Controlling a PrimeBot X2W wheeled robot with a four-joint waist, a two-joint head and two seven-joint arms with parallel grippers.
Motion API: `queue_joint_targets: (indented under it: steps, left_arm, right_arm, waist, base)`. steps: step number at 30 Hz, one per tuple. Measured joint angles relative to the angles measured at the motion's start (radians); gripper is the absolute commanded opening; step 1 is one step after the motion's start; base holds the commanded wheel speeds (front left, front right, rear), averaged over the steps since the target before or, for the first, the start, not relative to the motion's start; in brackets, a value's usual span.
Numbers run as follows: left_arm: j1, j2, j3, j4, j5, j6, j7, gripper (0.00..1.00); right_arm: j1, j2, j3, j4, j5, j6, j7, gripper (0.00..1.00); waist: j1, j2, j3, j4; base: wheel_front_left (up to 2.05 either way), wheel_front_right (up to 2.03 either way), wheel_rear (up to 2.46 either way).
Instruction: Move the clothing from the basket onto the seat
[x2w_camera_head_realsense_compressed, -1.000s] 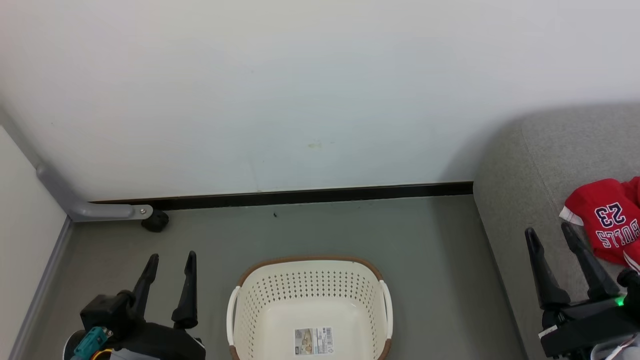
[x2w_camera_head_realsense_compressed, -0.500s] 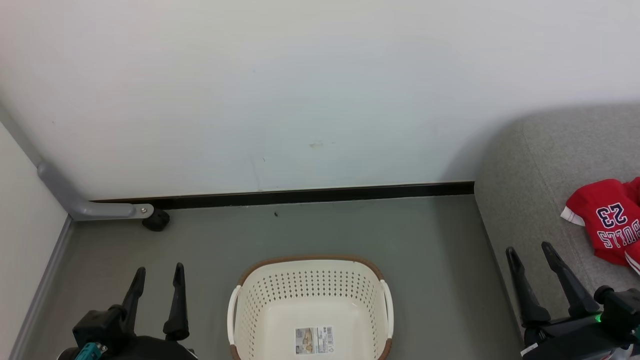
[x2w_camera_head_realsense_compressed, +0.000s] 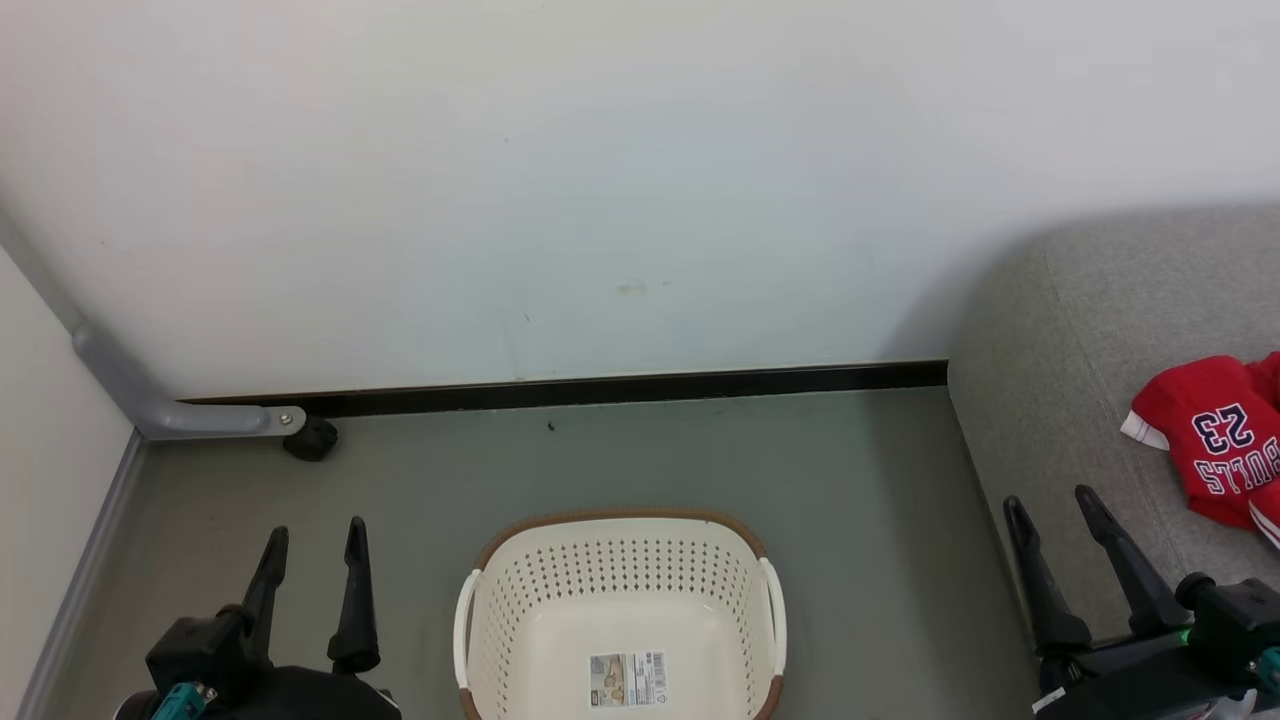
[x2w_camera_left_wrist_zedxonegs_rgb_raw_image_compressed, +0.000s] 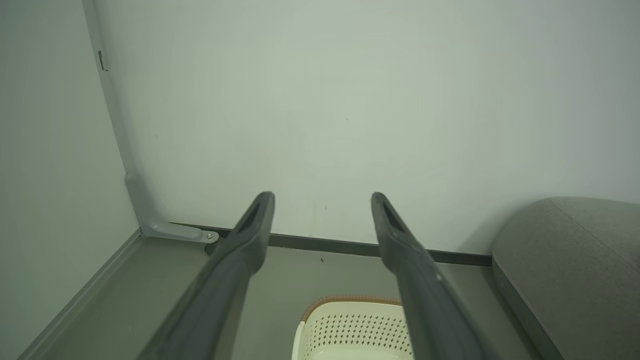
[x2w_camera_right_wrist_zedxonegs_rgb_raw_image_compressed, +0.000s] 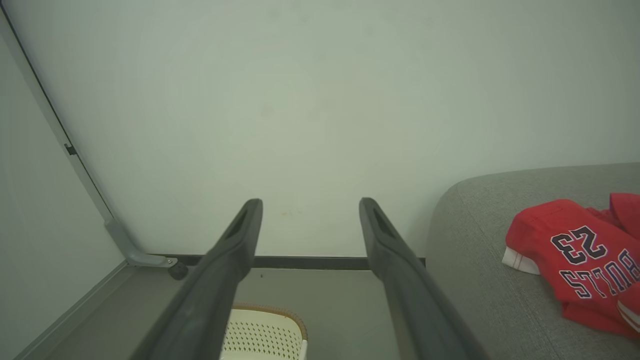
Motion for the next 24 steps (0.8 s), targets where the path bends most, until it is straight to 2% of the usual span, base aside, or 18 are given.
queue_joint_targets:
  steps: [24]
  left_arm:
    - [0.018, -0.030, 0.037, -0.001, 0.036, -0.020, 0.000, 1.00]
  right_arm:
    - [-0.001, 0.037, -0.036, 0.006, -0.034, 0.035, 0.000, 1.00]
  waist:
    - [0.0000, 0.0000, -0.002, -0.004]
  base:
    - [0.00, 0.00, 0.00]
